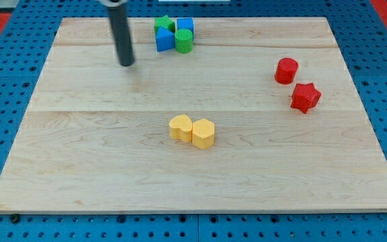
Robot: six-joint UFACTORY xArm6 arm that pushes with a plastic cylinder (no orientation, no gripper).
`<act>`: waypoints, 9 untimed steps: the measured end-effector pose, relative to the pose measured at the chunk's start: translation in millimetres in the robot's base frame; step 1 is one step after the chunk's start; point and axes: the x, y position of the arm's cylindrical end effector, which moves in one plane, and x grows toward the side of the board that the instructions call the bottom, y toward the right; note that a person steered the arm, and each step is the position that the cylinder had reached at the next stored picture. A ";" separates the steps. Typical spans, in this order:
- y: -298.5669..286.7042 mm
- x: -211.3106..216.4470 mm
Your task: Point your arm towards the green star
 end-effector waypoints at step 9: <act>31.2 -124.2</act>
